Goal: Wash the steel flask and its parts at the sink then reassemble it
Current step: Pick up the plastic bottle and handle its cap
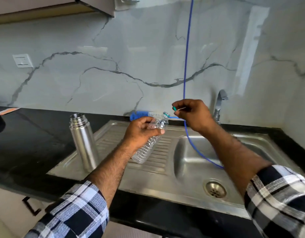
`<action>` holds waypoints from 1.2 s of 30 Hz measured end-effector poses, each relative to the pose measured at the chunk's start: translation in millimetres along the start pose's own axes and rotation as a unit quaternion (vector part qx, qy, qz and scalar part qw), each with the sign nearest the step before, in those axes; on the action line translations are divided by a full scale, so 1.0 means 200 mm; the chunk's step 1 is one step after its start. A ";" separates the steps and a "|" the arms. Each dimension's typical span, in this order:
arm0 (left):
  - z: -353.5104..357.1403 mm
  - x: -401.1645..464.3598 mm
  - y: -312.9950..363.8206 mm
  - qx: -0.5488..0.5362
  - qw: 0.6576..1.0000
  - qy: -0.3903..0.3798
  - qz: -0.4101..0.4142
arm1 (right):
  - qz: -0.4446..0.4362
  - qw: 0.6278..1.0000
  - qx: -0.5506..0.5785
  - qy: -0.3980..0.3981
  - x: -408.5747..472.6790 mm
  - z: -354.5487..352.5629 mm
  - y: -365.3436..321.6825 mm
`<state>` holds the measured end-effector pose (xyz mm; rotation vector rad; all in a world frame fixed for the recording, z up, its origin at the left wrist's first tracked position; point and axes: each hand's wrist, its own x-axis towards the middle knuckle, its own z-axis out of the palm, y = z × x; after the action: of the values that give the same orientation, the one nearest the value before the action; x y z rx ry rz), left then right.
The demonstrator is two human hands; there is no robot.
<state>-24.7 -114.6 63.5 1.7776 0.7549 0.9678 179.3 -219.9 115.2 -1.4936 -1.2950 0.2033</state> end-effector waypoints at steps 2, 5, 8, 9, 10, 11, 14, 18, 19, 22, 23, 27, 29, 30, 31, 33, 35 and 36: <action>0.07 0.00 0.04 0.007 1.000 -0.026 0.008 | -0.003 0.999 -0.038 -0.020 -0.01 -0.09 -0.02; 0.17 -0.01 0.10 0.005 0.998 -0.057 0.017 | 0.000 0.995 -0.084 -0.052 -0.07 -0.20 -0.02; 0.22 -0.01 0.12 0.011 0.997 -0.072 0.028 | 0.006 0.993 -0.106 -0.054 -0.10 -0.27 0.01; 0.24 -0.01 0.11 0.016 0.997 -0.072 0.032 | 0.005 0.991 -0.119 -0.056 -0.10 -0.28 0.02; 0.25 0.00 0.11 0.024 0.996 -0.073 0.035 | 0.003 0.990 -0.129 -0.063 -0.10 -0.30 0.03; 0.26 0.00 0.11 0.028 0.996 -0.074 0.036 | 0.000 0.987 -0.142 -0.069 -0.10 -0.31 0.03; 0.27 0.00 0.10 0.041 0.995 -0.072 0.045 | -0.012 0.985 -0.155 -0.080 -0.10 -0.32 0.04; 0.27 0.00 0.10 0.042 0.996 -0.054 0.060 | -0.003 0.976 -0.197 -0.087 -0.09 -0.30 0.03; 0.27 0.00 0.11 0.044 0.996 -0.048 0.066 | 0.000 0.974 -0.213 -0.082 -0.09 -0.30 0.02; 0.26 -0.02 0.11 0.056 0.994 -0.026 0.090 | 0.017 0.968 -0.243 -0.053 -0.10 -0.25 -0.02; 0.26 -0.02 0.10 0.065 0.993 -0.017 0.100 | 0.026 0.965 -0.255 -0.045 -0.10 -0.22 -0.02; 0.23 -0.05 0.08 0.107 0.985 0.007 0.134 | 0.066 0.950 -0.304 -0.022 -0.11 -0.12 -0.06; 0.21 -0.07 0.06 0.114 0.984 0.019 0.137 | 0.092 0.949 -0.302 -0.014 -0.09 -0.07 -0.08; 0.19 -0.08 0.05 0.110 0.985 0.027 0.131 | 0.099 0.954 -0.284 -0.009 -0.08 -0.03 -0.08; 0.17 -0.08 0.04 0.103 0.987 0.036 0.119 | 0.095 0.965 -0.243 -0.004 -0.07 -0.01 -0.07; 0.13 -0.07 0.05 0.048 0.994 0.064 0.070 | 0.079 0.993 -0.093 -0.007 -0.05 0.04 -0.06; 0.06 -0.04 0.10 -0.057 0.993 0.098 0.012 | 0.083 0.995 0.035 -0.052 -0.03 0.09 -0.04; 0.02 -0.02 0.12 -0.099 0.989 0.110 -0.006 | 0.082 0.991 0.056 -0.087 -0.02 0.12 -0.03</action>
<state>-21.2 -128.9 83.8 1.5098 0.7753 1.2020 157.1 -210.4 109.1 -1.5125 -1.2760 0.5154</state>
